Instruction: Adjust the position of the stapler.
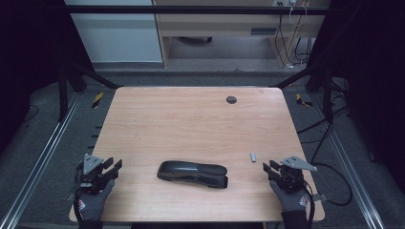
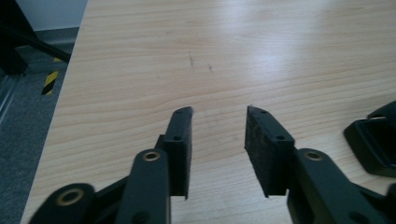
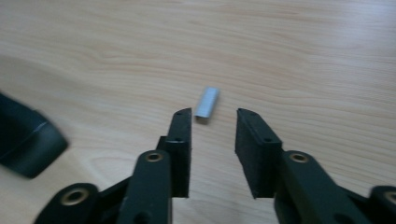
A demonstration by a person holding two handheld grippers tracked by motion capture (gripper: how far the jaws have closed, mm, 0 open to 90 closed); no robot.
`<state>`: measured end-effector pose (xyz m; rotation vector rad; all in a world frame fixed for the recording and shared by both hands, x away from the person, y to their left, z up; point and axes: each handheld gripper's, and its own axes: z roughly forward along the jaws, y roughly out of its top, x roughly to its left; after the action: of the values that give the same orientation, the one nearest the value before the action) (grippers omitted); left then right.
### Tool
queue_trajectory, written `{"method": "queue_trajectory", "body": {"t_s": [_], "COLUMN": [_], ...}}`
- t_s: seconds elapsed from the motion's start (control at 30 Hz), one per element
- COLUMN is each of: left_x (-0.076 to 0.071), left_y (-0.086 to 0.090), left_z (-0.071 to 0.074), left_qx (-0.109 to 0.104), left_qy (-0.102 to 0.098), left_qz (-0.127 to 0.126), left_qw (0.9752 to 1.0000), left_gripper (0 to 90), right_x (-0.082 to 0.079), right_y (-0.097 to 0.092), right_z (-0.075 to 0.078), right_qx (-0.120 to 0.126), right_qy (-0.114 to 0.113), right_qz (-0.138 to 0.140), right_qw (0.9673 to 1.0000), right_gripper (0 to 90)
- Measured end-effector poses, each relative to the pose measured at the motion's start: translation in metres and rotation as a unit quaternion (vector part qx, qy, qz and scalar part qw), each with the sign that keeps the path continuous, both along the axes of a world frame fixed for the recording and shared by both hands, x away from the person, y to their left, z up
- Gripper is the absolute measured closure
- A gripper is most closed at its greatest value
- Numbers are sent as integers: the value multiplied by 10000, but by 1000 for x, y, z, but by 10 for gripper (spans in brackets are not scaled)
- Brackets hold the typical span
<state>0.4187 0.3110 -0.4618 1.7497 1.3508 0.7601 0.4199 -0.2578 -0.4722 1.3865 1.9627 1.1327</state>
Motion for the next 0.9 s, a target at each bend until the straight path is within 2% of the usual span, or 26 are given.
{"method": "queue_trajectory", "body": {"t_s": [0.03, 0.07, 0.13, 0.2, 0.27, 0.43, 0.53, 0.63, 0.67, 0.9], "left_x": [0, -1, -3, -4, -4, -1, 4, 9, 14, 30], "left_y": [0, -2, -7, -8, -10, -15, -22, -28, -35, -59], "left_z": [0, 1, 4, 6, 8, 11, 14, 16, 17, 20], "left_qx": [0, 19, 25, 16, -17, 34, 69, 140, 168, 315], "left_qy": [0, -3, -71, -79, -79, -80, -44, -7, 1, 78], "left_qz": [0, -22, -57, -76, -135, -233, -361, -468, -543, -798], "left_qw": [10000, 10000, 10000, 9999, 9999, 9997, 9993, 9988, 9984, 9963], "left_gripper": [663, 663, 735, 754, 824, 898, 900, 900, 900, 900], "right_x": [0, -1, -3, -4, -6, -6, -9, -11, -13, -16], "right_y": [0, 2, 11, 13, 22, 34, 50, 58, 66, 76], "right_z": [0, 1, 3, 4, 2, -1, -3, -4, -5, -9], "right_qx": [0, 19, 40, 41, 27, -62, -73, -114, -111, -42], "right_qy": [0, 8, -11, -21, 15, 147, 231, 244, 291, 340], "right_qz": [0, 78, 303, 349, 484, 721, 1023, 1146, 1257, 1406], "right_qw": [10000, 10000, 9995, 9994, 9988, 9973, 9945, 9930, 9916, 9895], "right_gripper": [700, 727, 798, 825, 886, 900, 900, 900, 900, 900]}}
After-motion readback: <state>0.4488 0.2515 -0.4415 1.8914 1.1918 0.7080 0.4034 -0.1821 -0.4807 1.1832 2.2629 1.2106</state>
